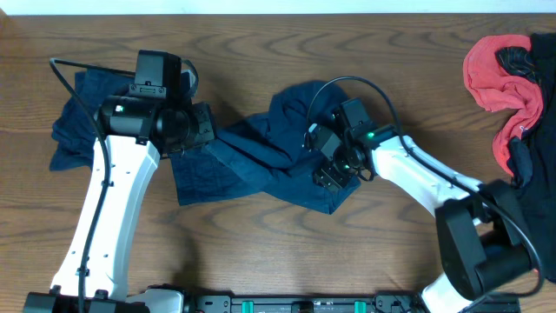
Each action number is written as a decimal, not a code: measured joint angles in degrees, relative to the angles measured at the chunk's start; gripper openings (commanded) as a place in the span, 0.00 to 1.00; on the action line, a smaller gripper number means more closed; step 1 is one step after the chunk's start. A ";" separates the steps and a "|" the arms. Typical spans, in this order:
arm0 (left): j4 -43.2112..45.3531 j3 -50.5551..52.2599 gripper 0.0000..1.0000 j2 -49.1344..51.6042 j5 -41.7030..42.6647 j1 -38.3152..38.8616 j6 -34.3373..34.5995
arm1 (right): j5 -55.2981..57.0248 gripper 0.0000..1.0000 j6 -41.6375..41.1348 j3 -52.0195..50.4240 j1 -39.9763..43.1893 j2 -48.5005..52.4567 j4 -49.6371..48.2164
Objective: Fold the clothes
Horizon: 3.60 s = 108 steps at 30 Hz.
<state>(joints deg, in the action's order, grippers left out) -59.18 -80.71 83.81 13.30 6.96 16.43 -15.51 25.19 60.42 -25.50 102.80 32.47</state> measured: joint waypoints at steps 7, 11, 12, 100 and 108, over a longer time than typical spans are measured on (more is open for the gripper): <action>0.00 0.00 0.06 0.00 0.00 0.00 0.00 | 1.68 0.82 3.39 -0.17 0.00 1.75 -5.11; 0.00 0.00 0.06 0.00 0.00 0.00 0.02 | 2.60 0.81 4.09 -0.17 0.00 1.73 -6.80; 0.00 0.00 0.06 0.00 0.00 0.00 0.02 | 2.67 0.80 4.13 -0.17 -0.02 1.75 -6.93; 57.18 -21.49 0.06 22.08 13.00 2.84 -2.84 | 17.16 0.01 -22.93 43.71 26.14 -0.79 -14.73; 29.40 -37.86 0.06 18.64 18.47 2.49 -2.12 | 14.38 0.01 -23.19 55.15 28.33 -5.79 4.96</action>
<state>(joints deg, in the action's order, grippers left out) -29.78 -118.56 102.45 31.77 9.45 14.31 -1.13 2.00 115.57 2.83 97.01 37.43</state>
